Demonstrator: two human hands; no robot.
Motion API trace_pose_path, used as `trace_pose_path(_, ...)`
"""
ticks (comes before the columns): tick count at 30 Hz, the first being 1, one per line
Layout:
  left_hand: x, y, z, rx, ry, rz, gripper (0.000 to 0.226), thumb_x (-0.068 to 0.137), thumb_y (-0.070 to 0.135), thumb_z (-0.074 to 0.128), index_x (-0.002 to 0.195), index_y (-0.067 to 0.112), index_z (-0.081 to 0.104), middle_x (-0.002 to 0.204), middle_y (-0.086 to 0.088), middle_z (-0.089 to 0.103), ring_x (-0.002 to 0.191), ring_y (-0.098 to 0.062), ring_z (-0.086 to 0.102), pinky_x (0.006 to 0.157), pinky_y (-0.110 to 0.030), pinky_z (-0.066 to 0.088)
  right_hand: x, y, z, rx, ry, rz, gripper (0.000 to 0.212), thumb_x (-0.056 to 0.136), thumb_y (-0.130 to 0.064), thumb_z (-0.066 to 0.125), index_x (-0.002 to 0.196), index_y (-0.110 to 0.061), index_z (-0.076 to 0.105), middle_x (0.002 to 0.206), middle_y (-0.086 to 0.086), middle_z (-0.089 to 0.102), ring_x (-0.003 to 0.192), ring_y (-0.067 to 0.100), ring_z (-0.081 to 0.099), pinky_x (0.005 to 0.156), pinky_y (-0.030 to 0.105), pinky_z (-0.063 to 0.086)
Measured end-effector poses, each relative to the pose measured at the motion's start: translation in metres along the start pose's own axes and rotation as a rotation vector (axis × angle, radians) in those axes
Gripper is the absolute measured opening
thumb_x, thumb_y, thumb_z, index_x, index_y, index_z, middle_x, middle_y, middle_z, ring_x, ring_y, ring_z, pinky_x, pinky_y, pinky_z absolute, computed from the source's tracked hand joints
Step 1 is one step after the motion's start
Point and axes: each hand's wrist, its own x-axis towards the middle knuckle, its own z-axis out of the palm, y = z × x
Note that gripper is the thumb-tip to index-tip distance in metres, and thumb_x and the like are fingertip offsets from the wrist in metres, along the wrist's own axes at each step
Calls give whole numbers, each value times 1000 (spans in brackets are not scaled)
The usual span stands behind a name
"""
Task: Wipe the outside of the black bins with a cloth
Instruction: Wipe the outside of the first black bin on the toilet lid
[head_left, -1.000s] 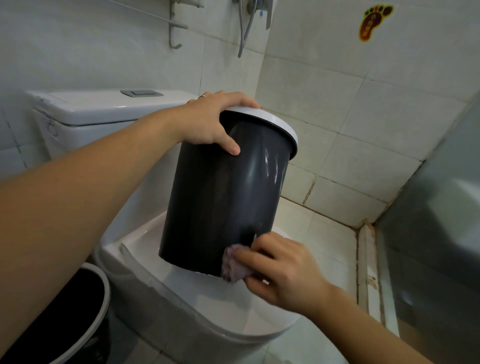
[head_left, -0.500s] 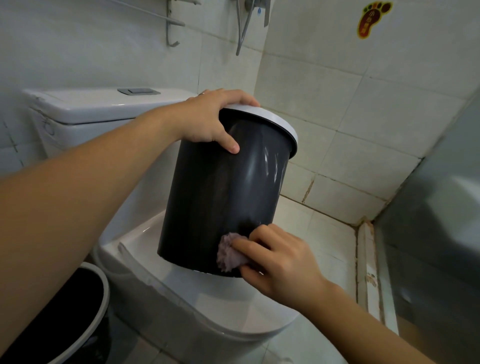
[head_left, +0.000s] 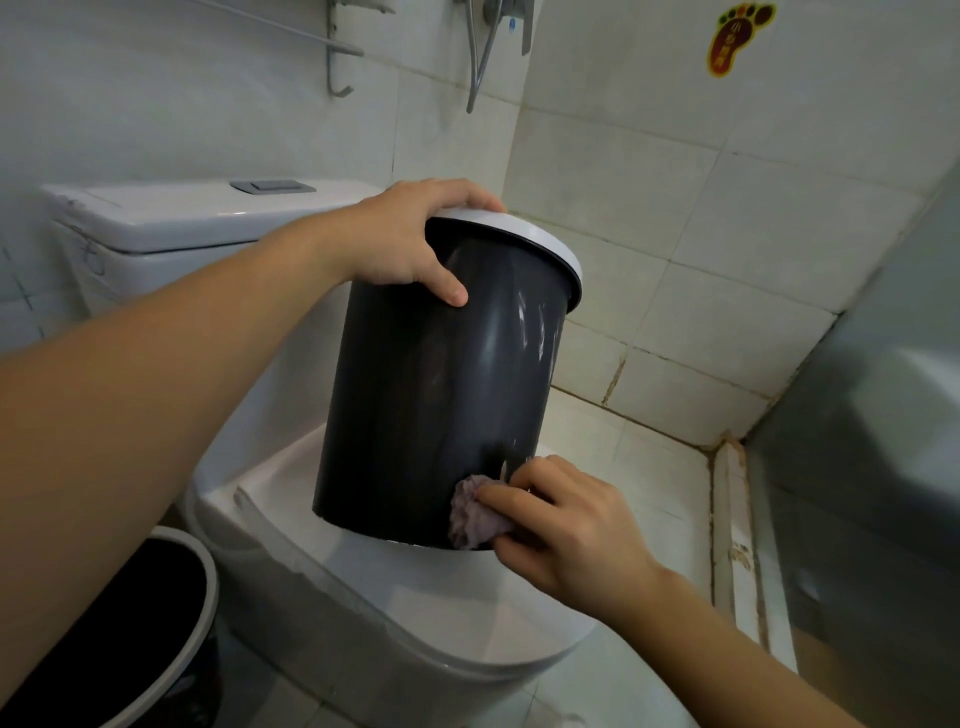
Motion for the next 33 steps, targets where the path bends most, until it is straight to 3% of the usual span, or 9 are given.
trace_pose_path(5,-1,-4,1,-113,63,-15,76,58,4,88,108,54,60,114,16,62,104,-9,60,77,-22,49,-8,2,1,26,-4,108,26,87,-30,63,108,-19,73,88,-1,63,73,16,58,59,18,42)
trace_pose_path(10,-6,-15,-1,-202,98,-36,76,57,-1,88,108,50,63,115,7,66,106,-16,64,87,-30,54,-8,1,-2,134,62,205,27,84,-31,65,107,-18,72,89,-2,62,75,15,57,59,21,48)
trace_pose_path(15,-2,-11,-5,-115,59,-46,75,59,2,89,107,50,58,110,12,62,103,-12,62,82,-28,51,-7,-5,-8,223,-45,257,42,89,-51,56,117,-21,66,97,-3,60,82,13,55,66,18,43)
trace_pose_path(19,8,2,-1,68,64,-49,69,62,4,84,113,35,50,110,10,57,102,-15,59,74,-26,48,-4,-8,-7,193,-54,261,36,92,-44,54,118,-21,67,99,-4,59,83,10,54,68,14,40)
trace_pose_path(22,10,7,5,108,39,-61,75,63,20,87,122,42,47,126,3,51,114,-22,52,90,-36,48,-4,-7,-4,170,-2,239,31,92,-37,59,114,-18,70,98,-2,62,82,13,57,68,16,44)
trace_pose_path(25,5,8,8,218,51,-34,88,64,32,89,134,53,41,136,9,43,129,-21,35,107,-42,35,-5,-7,-5,188,13,241,31,91,-37,60,113,-18,70,99,-1,63,83,15,58,69,18,47)
trace_pose_path(29,3,11,10,228,63,-36,88,63,33,90,132,58,40,135,11,44,130,-21,32,110,-46,33,-5,-10,-8,271,-55,273,38,95,-48,49,119,-24,65,104,-6,58,89,9,53,72,20,48)
trace_pose_path(33,1,14,9,242,27,-51,90,63,32,90,132,61,39,132,12,44,130,-21,31,110,-47,32,-6,-11,-6,234,-34,244,30,94,-39,56,116,-22,67,102,-4,59,87,10,54,70,22,50)
